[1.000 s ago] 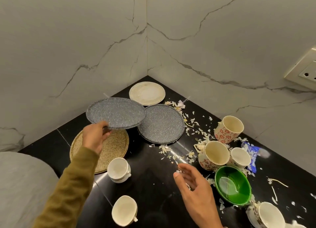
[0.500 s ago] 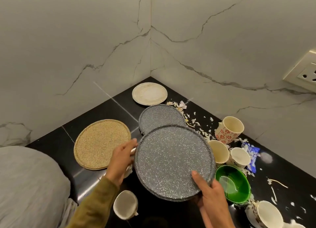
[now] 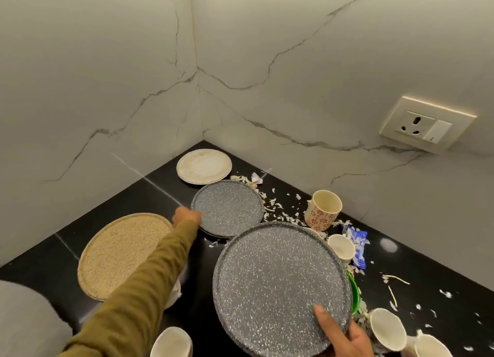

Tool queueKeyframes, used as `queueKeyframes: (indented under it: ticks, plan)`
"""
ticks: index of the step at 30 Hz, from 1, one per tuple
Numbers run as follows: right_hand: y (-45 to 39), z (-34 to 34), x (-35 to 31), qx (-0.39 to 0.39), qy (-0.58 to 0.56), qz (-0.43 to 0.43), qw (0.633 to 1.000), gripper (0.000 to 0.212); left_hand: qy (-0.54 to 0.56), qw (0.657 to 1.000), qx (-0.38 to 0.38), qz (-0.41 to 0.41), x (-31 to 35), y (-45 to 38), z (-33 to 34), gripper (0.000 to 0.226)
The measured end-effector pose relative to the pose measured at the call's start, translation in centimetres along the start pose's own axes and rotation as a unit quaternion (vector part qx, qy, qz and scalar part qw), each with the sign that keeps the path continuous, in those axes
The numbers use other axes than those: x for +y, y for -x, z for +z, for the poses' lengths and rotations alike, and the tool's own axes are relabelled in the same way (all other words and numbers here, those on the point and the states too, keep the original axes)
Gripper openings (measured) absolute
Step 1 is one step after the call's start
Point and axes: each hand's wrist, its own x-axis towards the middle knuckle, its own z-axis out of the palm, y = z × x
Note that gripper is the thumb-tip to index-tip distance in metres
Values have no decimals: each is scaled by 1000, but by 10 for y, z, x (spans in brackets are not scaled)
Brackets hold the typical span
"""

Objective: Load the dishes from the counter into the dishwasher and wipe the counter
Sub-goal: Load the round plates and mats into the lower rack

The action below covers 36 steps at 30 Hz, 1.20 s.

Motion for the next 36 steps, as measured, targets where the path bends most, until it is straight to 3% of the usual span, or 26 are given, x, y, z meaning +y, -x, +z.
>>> queueKeyframes:
  ticks: [2,5,6,7,10,14,19,23,26,28,32,34,36]
  plan:
    - [4,-1,4,-4,-10,-13,1000,46,71,997,-34,-17,1,-2,-2,27]
    - [-2,-1,9,-14,-37,-17,999,101,144,987,-68,21,10,24,-10,10]
    - [-3,-2,7,-18,-47,-16,999,101,163,983,-78,42,12,34,-14,13]
    - [-5,-4,5,-27,-52,-20,998,88,178,979,-82,63,12,43,-19,18]
    - [-7,-3,-6,-61,-66,-3,996,29,200,968,-93,116,6,74,-41,23]
    - [-15,0,-8,-78,-62,-1,995,15,258,944,-128,160,-11,133,-72,30]
    - [-24,6,-1,-81,-48,-15,995,22,298,925,-162,170,-58,193,-95,27]
    - [-26,3,7,-125,-1,-34,992,54,352,912,-173,115,-99,223,-91,46]
    - [-20,4,14,-168,20,-6,986,59,399,897,-166,90,-109,247,-77,28]
    - [-16,6,19,-180,29,-1,983,64,428,887,-161,67,-111,261,-72,30]
    - [-17,6,29,-201,46,6,978,111,459,871,-164,55,-118,267,-74,89]
    - [-17,8,33,-234,67,6,970,115,466,872,-141,55,-118,267,-76,94]
    - [-19,11,34,-273,93,4,958,119,479,868,-126,41,-121,262,-79,84]
